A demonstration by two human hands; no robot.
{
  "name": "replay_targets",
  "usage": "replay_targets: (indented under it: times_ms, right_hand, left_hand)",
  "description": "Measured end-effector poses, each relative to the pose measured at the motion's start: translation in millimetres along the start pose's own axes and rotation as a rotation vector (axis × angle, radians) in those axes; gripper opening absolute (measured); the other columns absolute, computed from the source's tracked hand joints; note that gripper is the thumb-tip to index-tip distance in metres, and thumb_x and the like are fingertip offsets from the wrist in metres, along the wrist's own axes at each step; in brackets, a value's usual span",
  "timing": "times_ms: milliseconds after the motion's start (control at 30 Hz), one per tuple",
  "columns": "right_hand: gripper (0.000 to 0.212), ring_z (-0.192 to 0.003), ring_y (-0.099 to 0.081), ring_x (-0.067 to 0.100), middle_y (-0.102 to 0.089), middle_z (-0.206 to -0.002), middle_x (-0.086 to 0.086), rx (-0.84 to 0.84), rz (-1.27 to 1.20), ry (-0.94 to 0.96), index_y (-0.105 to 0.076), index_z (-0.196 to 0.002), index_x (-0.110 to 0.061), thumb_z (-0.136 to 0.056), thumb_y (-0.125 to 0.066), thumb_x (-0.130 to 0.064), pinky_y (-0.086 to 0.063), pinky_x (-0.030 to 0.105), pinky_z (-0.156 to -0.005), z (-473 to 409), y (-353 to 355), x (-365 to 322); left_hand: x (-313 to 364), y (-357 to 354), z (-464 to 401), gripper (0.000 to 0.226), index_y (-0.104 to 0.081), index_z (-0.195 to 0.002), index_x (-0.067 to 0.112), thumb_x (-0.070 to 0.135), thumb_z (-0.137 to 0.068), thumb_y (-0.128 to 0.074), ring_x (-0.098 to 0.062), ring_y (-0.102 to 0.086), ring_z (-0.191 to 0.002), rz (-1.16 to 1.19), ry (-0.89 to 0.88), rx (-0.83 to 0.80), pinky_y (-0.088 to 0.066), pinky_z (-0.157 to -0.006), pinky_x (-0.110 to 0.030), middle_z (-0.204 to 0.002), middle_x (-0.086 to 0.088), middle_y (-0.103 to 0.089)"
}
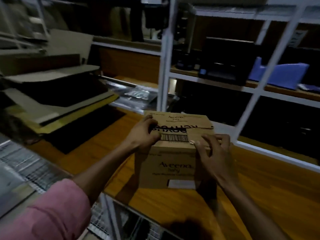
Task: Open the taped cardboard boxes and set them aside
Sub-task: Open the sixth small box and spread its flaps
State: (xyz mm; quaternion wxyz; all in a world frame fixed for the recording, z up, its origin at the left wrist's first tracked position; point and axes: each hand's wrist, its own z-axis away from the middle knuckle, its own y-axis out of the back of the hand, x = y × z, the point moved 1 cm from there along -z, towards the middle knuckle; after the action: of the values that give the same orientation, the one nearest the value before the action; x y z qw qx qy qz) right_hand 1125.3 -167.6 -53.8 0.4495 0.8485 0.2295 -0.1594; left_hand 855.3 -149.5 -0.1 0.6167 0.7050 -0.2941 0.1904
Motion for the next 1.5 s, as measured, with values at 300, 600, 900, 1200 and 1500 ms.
replay_targets:
  times_ms: [300, 600, 900, 1200, 1500]
  right_hand:
    - [0.065, -0.118, -0.041, 0.032, -0.039, -0.127, 0.007, -0.036, 0.174, -0.132, -0.061, -0.13, -0.023, -0.093, -0.039, -0.071, -0.043, 0.035, -0.077, -20.7, -105.6, -162.8]
    - [0.059, -0.113, -0.04, 0.036, -0.038, -0.128, 0.011, -0.047, 0.266, -0.342, -0.057, -0.133, -0.019, -0.098, -0.037, -0.062, -0.042, 0.04, -0.081, 8.5, -107.9, -218.8]
    - [0.043, -0.113, -0.041, 0.035, -0.037, -0.13, 0.015, -0.097, 0.353, -0.481, -0.055, -0.135, -0.019, -0.101, -0.049, -0.045, -0.035, 0.036, -0.084, 17.6, -103.3, -245.3]
    - [0.034, -0.12, -0.039, 0.031, -0.044, -0.132, 0.011, -0.235, 0.707, -0.444, -0.049, -0.129, -0.027, -0.099, -0.044, -0.042, -0.04, 0.045, -0.098, 8.3, -102.3, -286.2]
    - [0.066, -0.138, -0.032, 0.035, -0.034, -0.152, 0.011, -0.356, 0.66, -0.464, -0.028, -0.154, -0.03, -0.095, -0.055, -0.041, -0.035, 0.051, -0.111, -56.7, -126.0, -271.9]
  left_hand:
    - [-155.6, 121.8, -54.7, 0.073, -0.04, -0.151, 0.02, 0.048, -0.085, -0.055, -0.024, -0.05, -0.135, -0.081, -0.049, -0.174, -0.045, -0.107, -0.04, -0.153, -0.002, -0.048]
    - [-166.3, 125.2, -63.2, 0.06, -0.028, -0.151, 0.025, 0.047, -0.097, -0.039, -0.037, -0.044, -0.13, -0.224, -0.138, -0.271, -0.045, -0.1, -0.053, -0.16, -0.001, -0.036]
    - [-169.4, 126.9, -65.1, 0.066, -0.026, -0.152, 0.029, 0.052, -0.093, -0.043, -0.038, -0.04, -0.137, -0.161, -0.207, -0.303, -0.047, -0.103, -0.056, -0.167, 0.002, -0.012]
    - [-171.4, 129.5, -47.1, 0.033, -0.05, -0.12, 0.022, 0.046, -0.099, -0.041, -0.028, -0.034, -0.121, -0.301, -0.3, -0.069, -0.034, -0.102, -0.044, -0.133, -0.01, -0.04]
    - [-174.5, 117.9, -72.1, 0.086, -0.005, -0.161, 0.023, 0.054, -0.092, -0.047, -0.037, -0.024, -0.138, -0.193, -0.319, -0.233, -0.044, -0.105, -0.051, -0.168, -0.008, 0.005]
